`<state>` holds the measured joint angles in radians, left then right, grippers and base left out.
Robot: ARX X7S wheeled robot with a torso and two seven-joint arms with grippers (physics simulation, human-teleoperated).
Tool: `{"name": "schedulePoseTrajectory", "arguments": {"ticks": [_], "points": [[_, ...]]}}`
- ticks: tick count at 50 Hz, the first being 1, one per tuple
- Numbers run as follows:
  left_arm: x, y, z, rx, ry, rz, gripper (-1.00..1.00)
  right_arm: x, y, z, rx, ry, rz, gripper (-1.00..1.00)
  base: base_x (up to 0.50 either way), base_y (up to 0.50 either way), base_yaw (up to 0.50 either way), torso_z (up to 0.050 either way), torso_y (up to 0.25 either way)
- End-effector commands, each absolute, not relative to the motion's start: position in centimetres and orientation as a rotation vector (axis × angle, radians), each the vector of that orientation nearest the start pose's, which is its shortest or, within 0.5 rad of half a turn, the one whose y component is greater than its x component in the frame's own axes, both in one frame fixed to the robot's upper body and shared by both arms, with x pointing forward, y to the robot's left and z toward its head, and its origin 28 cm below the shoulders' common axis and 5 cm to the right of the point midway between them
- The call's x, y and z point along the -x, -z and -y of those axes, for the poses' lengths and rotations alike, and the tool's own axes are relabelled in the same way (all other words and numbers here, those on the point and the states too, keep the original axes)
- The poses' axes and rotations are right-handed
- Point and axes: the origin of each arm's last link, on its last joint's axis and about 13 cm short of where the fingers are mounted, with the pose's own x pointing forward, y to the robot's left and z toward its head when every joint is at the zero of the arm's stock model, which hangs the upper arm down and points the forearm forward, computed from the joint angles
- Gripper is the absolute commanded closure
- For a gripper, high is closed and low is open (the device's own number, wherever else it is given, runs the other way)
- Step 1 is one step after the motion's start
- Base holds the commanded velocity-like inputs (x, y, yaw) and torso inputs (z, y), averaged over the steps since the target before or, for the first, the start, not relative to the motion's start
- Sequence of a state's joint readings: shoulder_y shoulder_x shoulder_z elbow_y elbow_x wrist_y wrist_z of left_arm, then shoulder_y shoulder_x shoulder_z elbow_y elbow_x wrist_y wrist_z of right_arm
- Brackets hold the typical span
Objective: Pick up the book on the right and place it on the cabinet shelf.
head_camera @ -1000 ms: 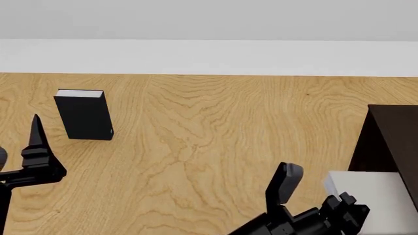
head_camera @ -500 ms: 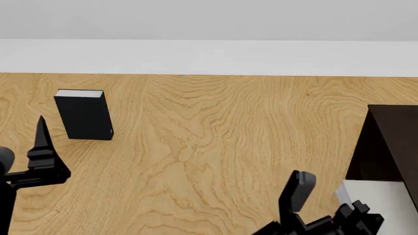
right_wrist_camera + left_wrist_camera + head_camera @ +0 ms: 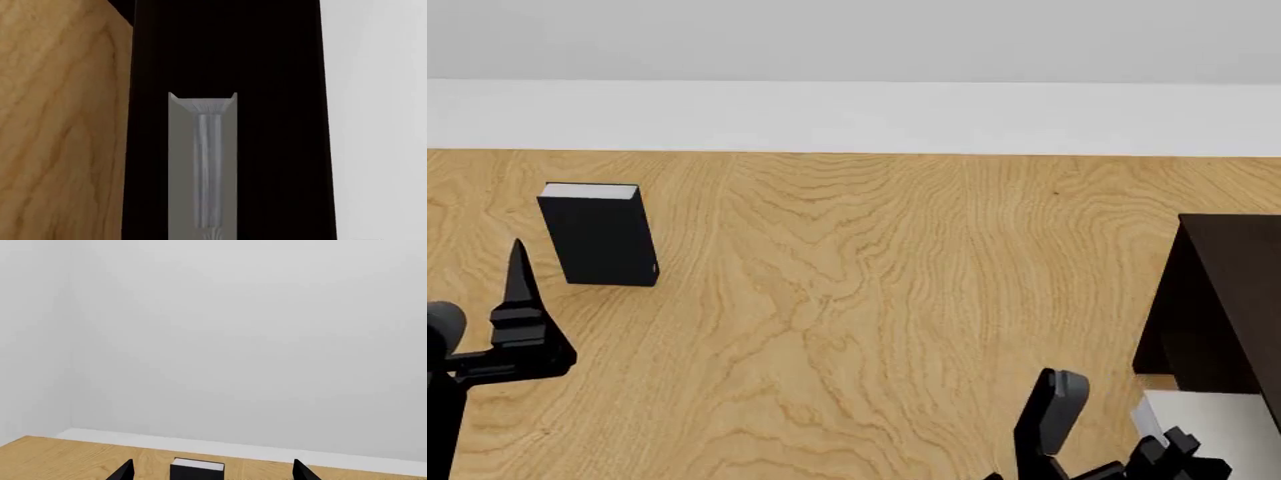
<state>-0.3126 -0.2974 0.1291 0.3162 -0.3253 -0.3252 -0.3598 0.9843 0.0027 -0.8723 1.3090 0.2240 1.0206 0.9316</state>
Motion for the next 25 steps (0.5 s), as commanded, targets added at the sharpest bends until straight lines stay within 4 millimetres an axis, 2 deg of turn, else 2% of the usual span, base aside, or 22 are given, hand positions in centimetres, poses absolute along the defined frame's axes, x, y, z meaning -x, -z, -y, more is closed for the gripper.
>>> {"name": "schedulePoseTrajectory", "arguments": {"ticks": [1, 13, 14, 25], "points": [[-26.23, -13.12, -23.13, 0.019, -0.134, 0.249, -1.00, -31.74, -3.24, 13.15, 1.467, 0.804, -0.825, 1.00, 0.00, 0.00, 0.00, 0.000, 0.000], [-26.17, -13.15, -23.08, 0.018, -0.133, 0.249, -1.00, -31.60, -3.02, 13.35, 1.471, 0.776, -0.834, 1.00, 0.00, 0.00, 0.00, 0.000, 0.001], [-26.19, -13.14, -23.11, 0.018, -0.133, 0.250, -1.00, -31.70, -2.90, 13.21, 1.470, 0.749, -0.815, -1.00, 0.00, 0.00, 0.00, 0.000, 0.010], [-26.17, -13.20, -23.12, 0.019, -0.135, 0.250, -1.00, -31.56, -2.71, 13.29, 1.443, 0.741, -0.841, -1.00, 0.00, 0.00, 0.00, 0.000, 0.000]]}}
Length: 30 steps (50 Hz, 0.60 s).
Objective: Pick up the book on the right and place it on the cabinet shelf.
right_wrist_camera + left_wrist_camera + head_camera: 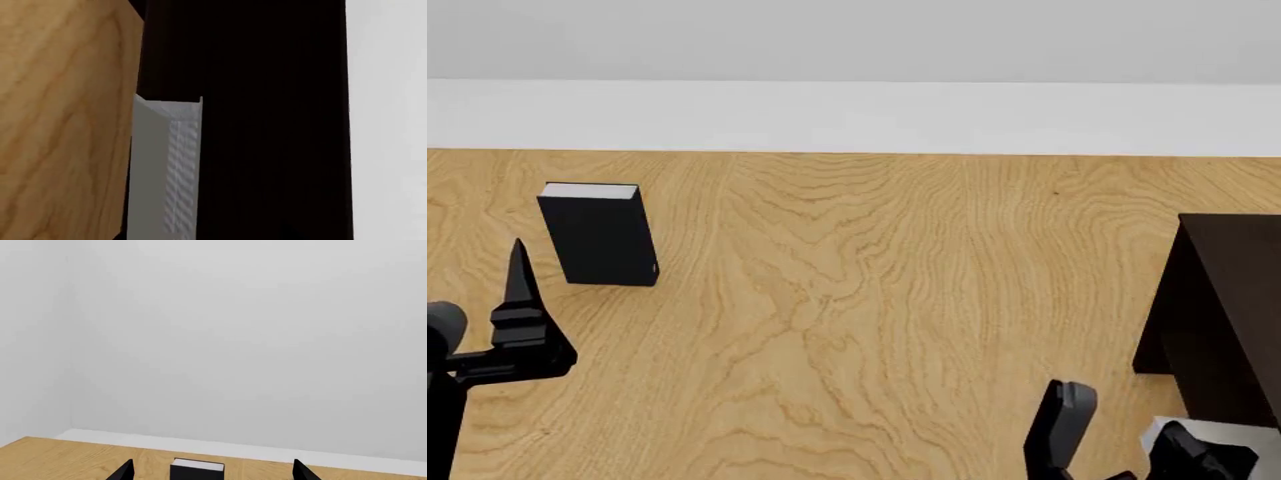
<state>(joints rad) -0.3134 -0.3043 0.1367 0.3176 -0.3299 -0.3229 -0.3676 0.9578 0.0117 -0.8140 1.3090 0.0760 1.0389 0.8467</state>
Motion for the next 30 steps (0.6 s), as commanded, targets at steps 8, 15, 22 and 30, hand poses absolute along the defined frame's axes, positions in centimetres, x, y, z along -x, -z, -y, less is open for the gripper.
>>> {"name": "schedulePoseTrajectory", "arguments": {"ticks": [8, 15, 22, 30], "points": [[-26.2, -13.2, -23.1, 0.019, -0.135, 0.250, -1.00, -31.7, -2.5, 12.8, 1.435, 0.719, -0.806, -1.00, 0.00, 0.00, 0.00, 0.001, 0.001], [-26.1, -13.3, -23.2, 0.022, -0.136, 0.252, -1.00, -31.8, -1.3, 11.9, 1.301, 0.558, -0.785, -1.00, 0.00, 0.00, 0.00, 0.000, 0.001], [-26.1, -13.3, -23.2, 0.023, -0.137, 0.251, -1.00, -31.7, -0.8, 11.6, 1.251, 0.503, -0.783, -1.00, 0.00, 0.00, 0.00, 0.000, 0.000], [-26.1, -13.3, -23.2, 0.024, -0.137, 0.252, -1.00, -32.1, -0.8, 11.2, 1.207, 0.472, -0.760, -1.00, 0.00, 0.00, 0.00, 0.000, 0.000]]}}
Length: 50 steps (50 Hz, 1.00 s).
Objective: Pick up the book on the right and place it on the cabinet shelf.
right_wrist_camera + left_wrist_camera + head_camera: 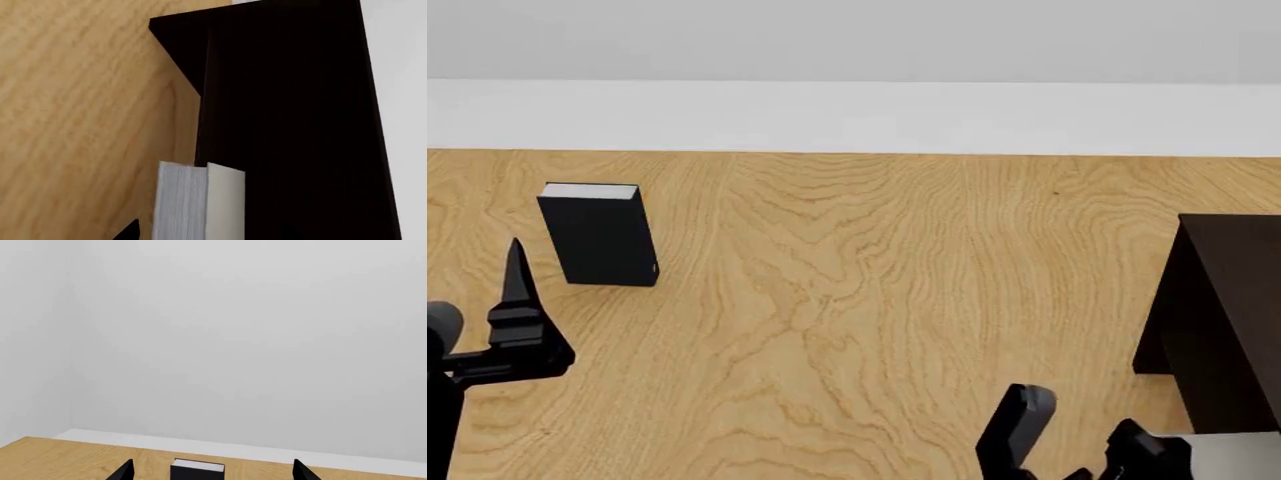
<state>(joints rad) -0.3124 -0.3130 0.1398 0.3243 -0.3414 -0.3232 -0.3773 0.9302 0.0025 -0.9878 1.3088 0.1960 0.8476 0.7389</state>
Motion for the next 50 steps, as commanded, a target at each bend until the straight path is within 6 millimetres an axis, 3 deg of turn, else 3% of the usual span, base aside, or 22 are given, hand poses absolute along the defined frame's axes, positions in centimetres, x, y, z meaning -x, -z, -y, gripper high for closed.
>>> {"name": "schedulePoseTrajectory", "arguments": {"ticks": [1, 13, 20, 36, 45, 50], "points": [[-26.1, -13.3, -23.2, 0.024, -0.138, 0.252, -1.00, -32.1, -0.9, 11.1, 1.207, 0.470, -0.749, -1.00, 0.00, 0.00, 0.00, 0.000, 0.000], [-26.1, -13.3, -23.2, 0.023, -0.136, 0.252, -1.00, -33.7, -1.9, 10.0, 1.127, 0.398, -0.629, -1.00, 0.00, 0.00, 0.00, 0.000, 0.000], [-26.2, -13.3, -23.2, 0.024, -0.137, 0.252, -1.00, -34.7, -2.5, 8.8, 0.950, 0.320, -0.587, -1.00, 0.00, 0.00, 0.00, 0.000, 0.000], [-26.1, -13.4, -23.2, 0.026, -0.137, 0.254, -1.00, -34.8, -2.4, 7.1, 0.474, 0.131, -0.709, -1.00, 0.00, 0.00, 0.00, 0.000, 0.000], [-26.1, -13.4, -23.2, 0.026, -0.137, 0.254, -1.00, -34.6, -2.2, 7.6, 0.312, 0.182, -0.783, -1.00, 0.00, 0.00, 0.00, 0.000, 0.000], [-26.0, -13.4, -23.2, 0.027, -0.138, 0.255, -1.00, -34.6, -2.3, 8.2, 0.318, 0.230, -0.798, -1.00, 0.00, 0.00, 0.00, 0.000, 0.000]]}}
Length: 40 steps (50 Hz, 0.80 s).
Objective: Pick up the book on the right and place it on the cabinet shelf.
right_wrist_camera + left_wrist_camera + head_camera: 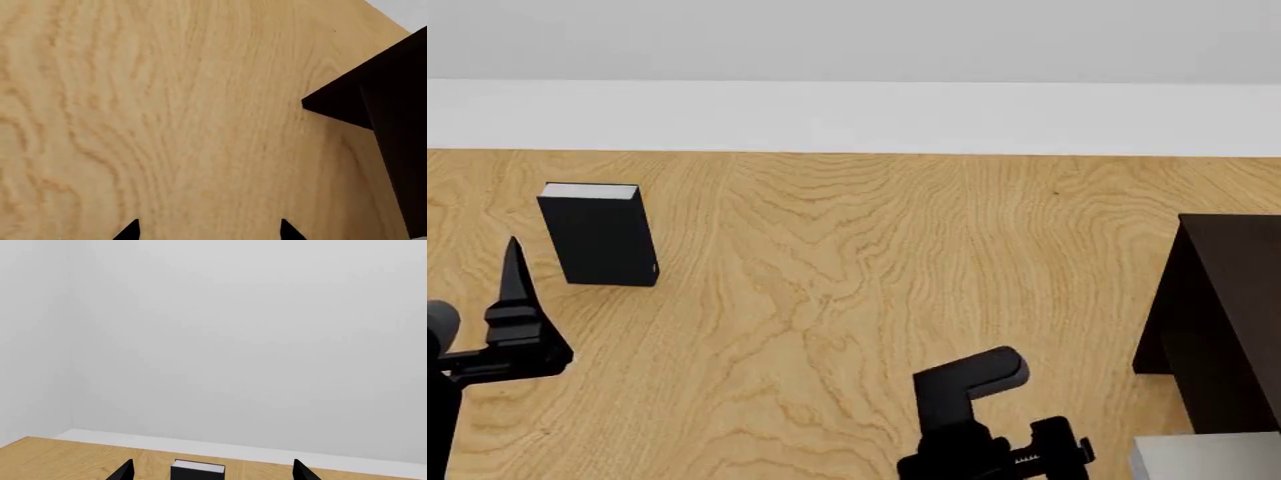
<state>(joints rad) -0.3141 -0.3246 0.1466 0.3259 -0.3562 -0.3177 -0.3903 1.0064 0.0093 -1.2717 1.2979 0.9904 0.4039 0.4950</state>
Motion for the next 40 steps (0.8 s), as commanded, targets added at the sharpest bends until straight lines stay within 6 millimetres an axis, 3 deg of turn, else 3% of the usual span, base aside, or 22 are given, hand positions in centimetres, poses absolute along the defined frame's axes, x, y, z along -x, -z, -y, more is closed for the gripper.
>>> {"name": "schedulePoseTrajectory", "arguments": {"ticks": [1, 17, 40], "points": [[-26.0, -13.4, -23.2, 0.027, -0.138, 0.256, -1.00, -34.6, -2.2, 8.4, 0.316, 0.238, -0.803, -1.00, 0.00, 0.00, 0.00, 0.000, 0.000], [-26.0, -13.4, -23.2, 0.028, -0.138, 0.256, -1.00, -34.1, -2.7, 10.7, 0.312, 0.340, -0.840, -1.00, 0.00, 0.00, 0.00, 0.000, 0.000], [-26.2, -13.2, -23.1, 0.022, -0.135, 0.251, -1.00, -34.4, -3.3, 12.8, 0.311, 0.354, -0.876, -1.00, 0.00, 0.00, 0.00, 0.000, 0.000]]}}
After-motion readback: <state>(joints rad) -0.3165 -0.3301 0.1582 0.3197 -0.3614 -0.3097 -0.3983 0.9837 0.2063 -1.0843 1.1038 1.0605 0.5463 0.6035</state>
